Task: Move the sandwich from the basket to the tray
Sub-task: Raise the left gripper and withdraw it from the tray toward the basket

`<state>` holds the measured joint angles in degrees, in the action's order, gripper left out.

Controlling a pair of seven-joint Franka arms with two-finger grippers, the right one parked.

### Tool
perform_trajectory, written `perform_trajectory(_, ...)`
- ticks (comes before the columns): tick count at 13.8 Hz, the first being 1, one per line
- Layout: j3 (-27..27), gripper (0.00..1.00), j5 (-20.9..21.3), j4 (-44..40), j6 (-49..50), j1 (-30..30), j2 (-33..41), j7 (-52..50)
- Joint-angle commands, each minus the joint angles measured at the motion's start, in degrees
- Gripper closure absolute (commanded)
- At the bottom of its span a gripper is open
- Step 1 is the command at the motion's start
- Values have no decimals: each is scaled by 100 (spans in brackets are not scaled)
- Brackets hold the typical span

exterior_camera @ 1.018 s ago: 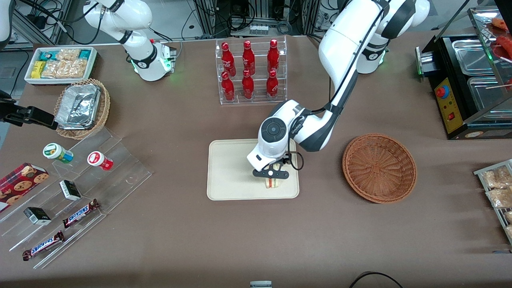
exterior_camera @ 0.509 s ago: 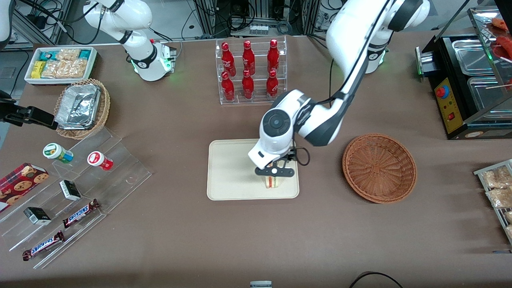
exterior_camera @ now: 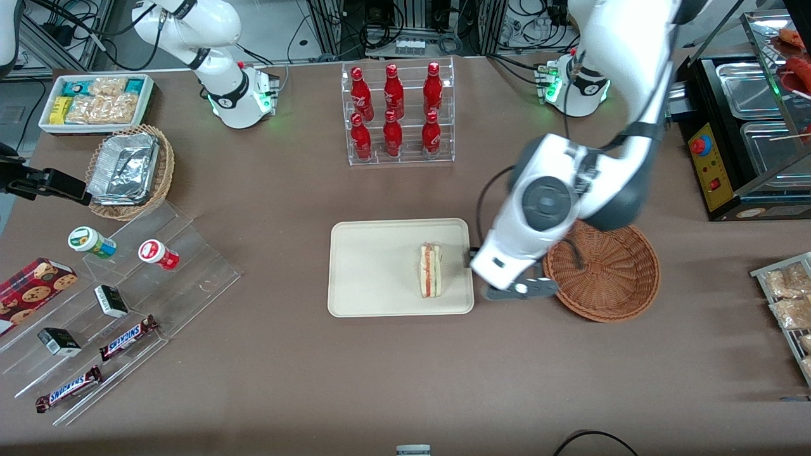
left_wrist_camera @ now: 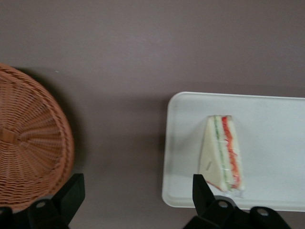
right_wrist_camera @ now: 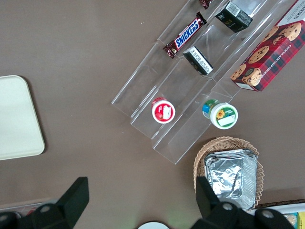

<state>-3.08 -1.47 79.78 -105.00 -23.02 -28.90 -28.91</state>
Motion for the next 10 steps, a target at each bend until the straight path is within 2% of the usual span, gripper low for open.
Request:
perform_trajectory(1, -52, 0, -117, 390, 321, 481, 507, 612)
perform_trajectory(5, -52, 0, -117, 363, 1112, 1236, 1016, 1641)
perform_trajectory(10, 9, 0, -12, 109, 2314, 1572, 1580, 1713)
